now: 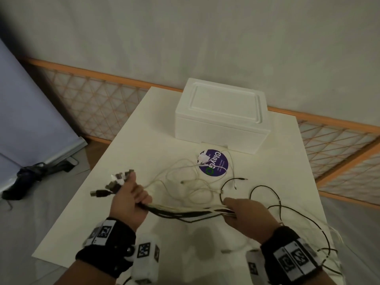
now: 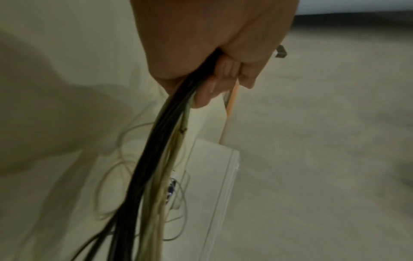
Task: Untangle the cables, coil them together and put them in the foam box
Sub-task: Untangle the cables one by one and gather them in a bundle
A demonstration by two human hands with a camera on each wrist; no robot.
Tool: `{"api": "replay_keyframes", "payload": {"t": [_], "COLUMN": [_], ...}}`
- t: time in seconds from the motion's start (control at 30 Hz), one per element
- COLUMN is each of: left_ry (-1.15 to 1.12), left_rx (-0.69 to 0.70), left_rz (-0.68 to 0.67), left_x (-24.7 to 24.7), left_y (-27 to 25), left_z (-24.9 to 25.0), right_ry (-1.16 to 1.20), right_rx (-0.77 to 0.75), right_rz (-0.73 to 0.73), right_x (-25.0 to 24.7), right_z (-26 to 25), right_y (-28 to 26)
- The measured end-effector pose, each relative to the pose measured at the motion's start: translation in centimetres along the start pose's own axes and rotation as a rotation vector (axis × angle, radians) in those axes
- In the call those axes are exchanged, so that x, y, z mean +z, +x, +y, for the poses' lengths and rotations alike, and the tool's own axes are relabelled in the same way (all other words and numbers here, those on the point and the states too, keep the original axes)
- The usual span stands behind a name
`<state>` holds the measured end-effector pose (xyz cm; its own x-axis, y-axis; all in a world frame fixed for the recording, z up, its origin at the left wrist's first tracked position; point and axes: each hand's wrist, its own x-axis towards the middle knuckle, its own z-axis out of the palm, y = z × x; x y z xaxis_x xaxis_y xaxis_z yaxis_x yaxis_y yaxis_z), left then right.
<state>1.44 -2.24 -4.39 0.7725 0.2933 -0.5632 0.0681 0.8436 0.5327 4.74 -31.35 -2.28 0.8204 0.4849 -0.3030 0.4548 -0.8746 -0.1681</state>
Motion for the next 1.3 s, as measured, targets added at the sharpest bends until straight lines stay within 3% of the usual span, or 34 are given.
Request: {"api": "replay_keyframes", "payload": {"t": [0.1, 0.23, 0.27, 0.3, 0.4, 0.47, 0.6, 0.7, 0.8, 0.93, 1.0, 1.07, 1.13, 1.17, 1.23, 1.3], "left_ry": [0.044, 0.138, 0.148, 0.152, 0.181, 0.207, 0.284, 0.356, 0.492, 0.655, 0.816, 0.93, 0.917, 0.859, 0.647, 0.448], "left_rx": [-0.048, -0.087, -0.087, -0.082, -0.058, -0.033, 0.031, 0.085, 0.143, 0.236, 0.311, 0.365, 0.339, 0.311, 0.213, 0.118], "left_rz": [0.124, 0.227, 0.248, 0.262, 0.244, 0.208, 0.144, 0.065, -0.036, -0.232, -0.311, -0.386, -0.402, -0.38, -0.367, -0.429], "left_x": [-2.3, -4.5, -4.7, -4.9, -4.7, -4.0, -2.5, -1.1, 0.7, 3.9, 5.4, 6.2, 6.4, 6.6, 6.7, 6.9], "left_y": [0.0, 0.2, 0.2, 0.2, 0.2, 0.0, -0.1, -0.4, -0.8, -1.8, -2.1, -2.3, -2.5, -2.6, -2.8, -3.4], "left_z": [-2.0, -4.2, -4.6, -4.8, -5.2, -5.1, -4.8, -4.2, -3.4, -3.2, -3.3, -3.4, -3.3, -3.2, -3.1, -2.7], "right_ry": [0.083, 0.249, 0.258, 0.282, 0.372, 0.31, 0.047, 0.029, 0.147, 0.024, 0.178, 0.555, 0.938, 0.996, 0.853, 0.606], "right_rx": [-0.065, -0.002, -0.012, 0.008, 0.128, 0.168, 0.201, 0.15, -0.024, -0.342, -0.429, -0.352, -0.246, -0.215, -0.207, -0.282], "right_rz": [0.001, -0.399, -0.426, -0.369, -0.005, 0.116, 0.078, 0.166, 0.217, 0.197, 0.276, 0.345, 0.354, 0.371, 0.345, 0.22], "right_x": [0.7, 2.7, 3.0, 3.4, 4.0, 4.5, 5.8, 4.2, -0.1, -6.1, -7.8, -8.6, -8.6, -8.4, -7.1, -4.9], "right_z": [-0.2, 0.7, 0.9, 1.1, 1.1, 0.8, 0.6, 0.3, -0.8, -4.5, -6.4, -7.1, -7.0, -6.8, -6.6, -7.0], "right_y": [-1.6, -1.4, -1.0, -0.3, 3.5, 6.4, 9.3, 9.4, 8.7, 6.1, 4.7, 4.0, 3.8, 4.0, 4.9, 6.1]}}
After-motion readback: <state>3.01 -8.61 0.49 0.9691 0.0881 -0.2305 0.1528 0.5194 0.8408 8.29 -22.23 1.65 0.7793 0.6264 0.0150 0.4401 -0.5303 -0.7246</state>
